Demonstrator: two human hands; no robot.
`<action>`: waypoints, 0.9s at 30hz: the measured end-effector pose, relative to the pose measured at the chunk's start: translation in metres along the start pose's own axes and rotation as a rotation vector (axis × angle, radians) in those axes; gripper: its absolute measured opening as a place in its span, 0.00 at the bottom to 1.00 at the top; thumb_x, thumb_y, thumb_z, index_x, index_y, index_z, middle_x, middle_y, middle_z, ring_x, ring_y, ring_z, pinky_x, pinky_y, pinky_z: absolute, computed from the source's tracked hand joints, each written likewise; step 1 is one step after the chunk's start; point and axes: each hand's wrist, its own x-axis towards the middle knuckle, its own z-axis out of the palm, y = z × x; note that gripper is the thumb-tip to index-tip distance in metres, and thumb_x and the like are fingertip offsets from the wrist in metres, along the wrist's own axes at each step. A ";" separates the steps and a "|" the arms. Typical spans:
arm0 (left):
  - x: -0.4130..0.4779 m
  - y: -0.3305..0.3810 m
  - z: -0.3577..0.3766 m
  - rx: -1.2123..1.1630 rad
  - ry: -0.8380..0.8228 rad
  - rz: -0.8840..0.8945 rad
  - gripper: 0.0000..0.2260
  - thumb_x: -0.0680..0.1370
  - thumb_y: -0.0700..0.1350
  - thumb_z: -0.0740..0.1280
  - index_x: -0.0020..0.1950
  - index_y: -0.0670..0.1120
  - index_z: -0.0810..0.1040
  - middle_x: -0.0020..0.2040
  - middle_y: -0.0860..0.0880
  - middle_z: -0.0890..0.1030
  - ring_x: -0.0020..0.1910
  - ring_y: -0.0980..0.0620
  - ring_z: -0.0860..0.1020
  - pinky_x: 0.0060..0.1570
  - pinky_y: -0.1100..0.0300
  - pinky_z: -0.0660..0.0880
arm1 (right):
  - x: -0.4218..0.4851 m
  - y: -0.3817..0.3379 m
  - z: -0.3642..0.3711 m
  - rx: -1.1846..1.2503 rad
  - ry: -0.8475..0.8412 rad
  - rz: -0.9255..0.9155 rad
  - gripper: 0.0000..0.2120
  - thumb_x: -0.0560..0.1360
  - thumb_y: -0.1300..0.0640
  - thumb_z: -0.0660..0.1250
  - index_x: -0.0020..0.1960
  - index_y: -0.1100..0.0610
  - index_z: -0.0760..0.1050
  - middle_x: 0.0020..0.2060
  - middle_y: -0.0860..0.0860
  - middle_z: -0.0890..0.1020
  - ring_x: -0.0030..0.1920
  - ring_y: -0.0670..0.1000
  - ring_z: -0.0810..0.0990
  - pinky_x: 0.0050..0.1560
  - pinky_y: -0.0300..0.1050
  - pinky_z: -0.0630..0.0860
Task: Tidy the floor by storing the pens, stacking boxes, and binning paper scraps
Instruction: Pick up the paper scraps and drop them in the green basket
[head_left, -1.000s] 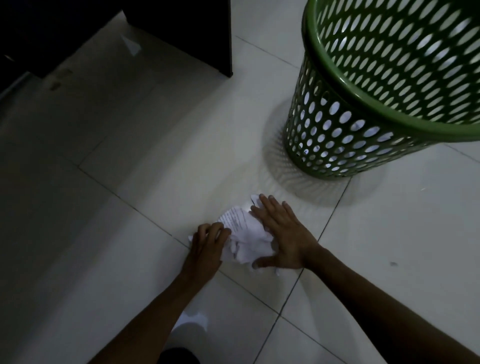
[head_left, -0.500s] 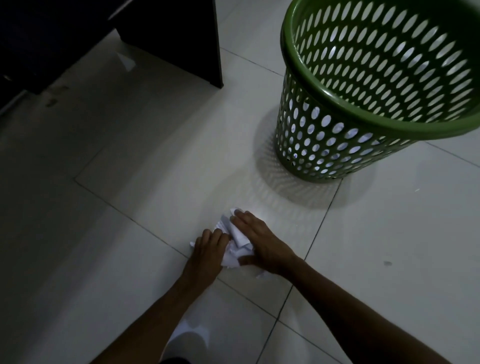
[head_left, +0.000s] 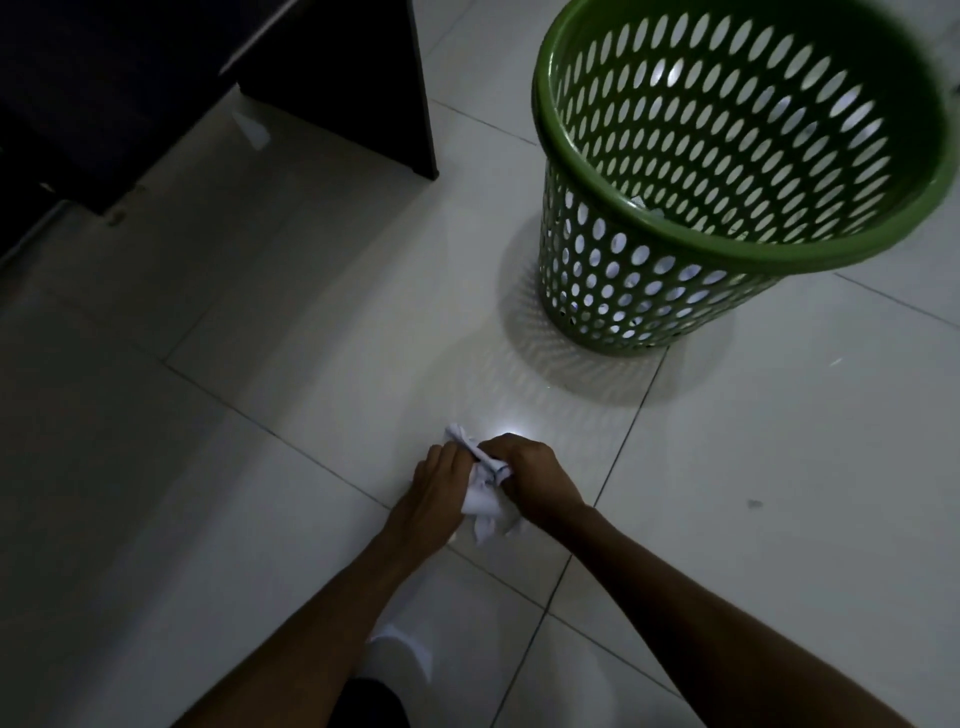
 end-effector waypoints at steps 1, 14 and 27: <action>0.001 0.004 -0.007 0.010 -0.010 0.028 0.37 0.54 0.41 0.82 0.60 0.31 0.76 0.47 0.38 0.81 0.41 0.40 0.81 0.40 0.53 0.81 | -0.003 -0.005 -0.009 0.030 0.038 -0.001 0.11 0.73 0.66 0.66 0.54 0.67 0.80 0.51 0.62 0.82 0.51 0.57 0.81 0.54 0.43 0.73; 0.034 0.095 -0.221 0.153 0.339 0.235 0.26 0.69 0.39 0.76 0.62 0.30 0.73 0.53 0.33 0.79 0.49 0.37 0.80 0.51 0.45 0.78 | -0.013 -0.157 -0.207 -0.029 0.384 -0.255 0.10 0.69 0.73 0.68 0.47 0.65 0.82 0.42 0.59 0.83 0.42 0.53 0.80 0.44 0.36 0.69; 0.203 0.177 -0.281 0.117 0.183 0.398 0.16 0.72 0.34 0.68 0.58 0.40 0.72 0.54 0.41 0.75 0.52 0.45 0.73 0.52 0.53 0.73 | 0.010 -0.116 -0.353 -0.166 0.523 0.050 0.09 0.70 0.67 0.68 0.37 0.54 0.76 0.33 0.49 0.77 0.35 0.52 0.76 0.34 0.38 0.61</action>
